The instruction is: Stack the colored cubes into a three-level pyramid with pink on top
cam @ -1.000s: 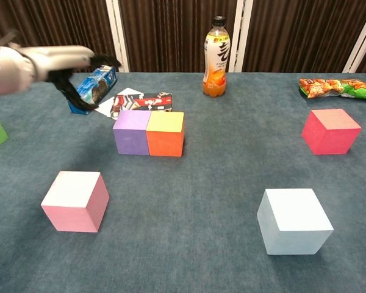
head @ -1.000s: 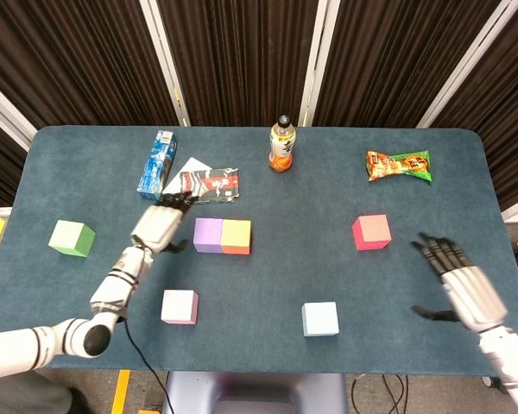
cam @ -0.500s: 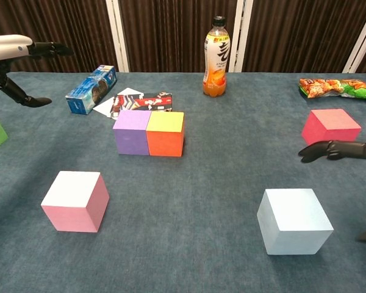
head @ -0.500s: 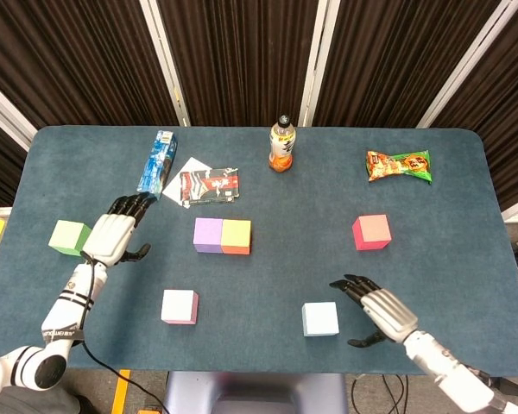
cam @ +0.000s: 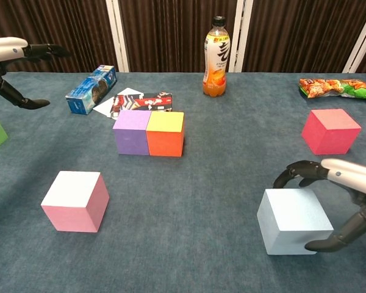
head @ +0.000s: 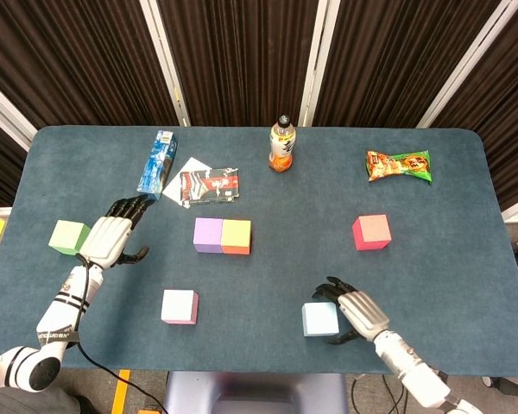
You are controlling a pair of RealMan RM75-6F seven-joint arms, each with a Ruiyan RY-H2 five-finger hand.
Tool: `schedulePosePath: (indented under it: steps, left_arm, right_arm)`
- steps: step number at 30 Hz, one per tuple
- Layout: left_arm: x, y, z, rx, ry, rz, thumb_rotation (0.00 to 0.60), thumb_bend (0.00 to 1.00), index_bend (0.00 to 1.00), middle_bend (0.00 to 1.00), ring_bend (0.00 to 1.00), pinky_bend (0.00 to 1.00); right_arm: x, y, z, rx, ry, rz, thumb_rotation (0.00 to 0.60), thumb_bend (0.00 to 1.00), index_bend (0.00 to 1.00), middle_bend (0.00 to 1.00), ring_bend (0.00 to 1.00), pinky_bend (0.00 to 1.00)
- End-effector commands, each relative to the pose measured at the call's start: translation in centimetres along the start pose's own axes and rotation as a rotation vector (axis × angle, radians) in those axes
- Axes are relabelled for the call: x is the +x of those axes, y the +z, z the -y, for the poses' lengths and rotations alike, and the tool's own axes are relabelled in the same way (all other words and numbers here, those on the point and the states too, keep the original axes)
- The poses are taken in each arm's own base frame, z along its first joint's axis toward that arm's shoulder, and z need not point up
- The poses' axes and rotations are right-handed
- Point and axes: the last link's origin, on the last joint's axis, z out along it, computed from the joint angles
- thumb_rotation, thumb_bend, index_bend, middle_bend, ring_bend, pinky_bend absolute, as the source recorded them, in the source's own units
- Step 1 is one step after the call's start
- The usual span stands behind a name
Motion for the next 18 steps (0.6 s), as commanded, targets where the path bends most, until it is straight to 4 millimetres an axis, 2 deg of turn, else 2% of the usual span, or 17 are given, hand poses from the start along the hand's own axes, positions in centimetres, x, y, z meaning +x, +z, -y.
schedulePosePath:
  steps: [1,4,9,14,18]
  left_arm:
    - [0.2,-0.1,0.1,-0.005,-0.007,-0.012,0.600,0.34,0.00,0.00,0.00,0.06]
    - [0.4,-0.4,0.1,-0.015,-0.015,-0.023,0.599,0.35,0.00,0.00,0.00,0.06]
    - [0.7,-1.3,0.2,-0.025,-0.020,-0.044,0.600,0.35,0.00,0.00,0.00,0.06]
    - [0.8,-2.0,0.3,-0.029,-0.023,-0.056,0.600,0.35,0.00,0.00,0.00,0.06]
    - [0.8,-2.4,0.5,-0.027,-0.027,-0.061,0.600,0.35,0.00,0.00,0.00,0.06]
  right_arm:
    - [-0.4,0.6,0.3,-0.016,0.016,-0.033,0.600,0.21,0.53,0.35,0.20,0.33]
    - [0.1,1.0,0.9,-0.008,0.037,-0.055,0.600,0.26,0.64,0.39,0.23,0.33]
    - [4.3,2.9,2.1,0.019,0.057,-0.145,0.600,0.27,0.67,0.39,0.23,0.33]
    - [8.3,7.0,3.6,0.012,0.048,-0.167,0.600,0.27,0.66,0.39,0.23,0.33]
    - [9.5,10.6,4.2,-0.025,0.046,-0.145,0.600,0.27,0.63,0.39,0.22,0.31]
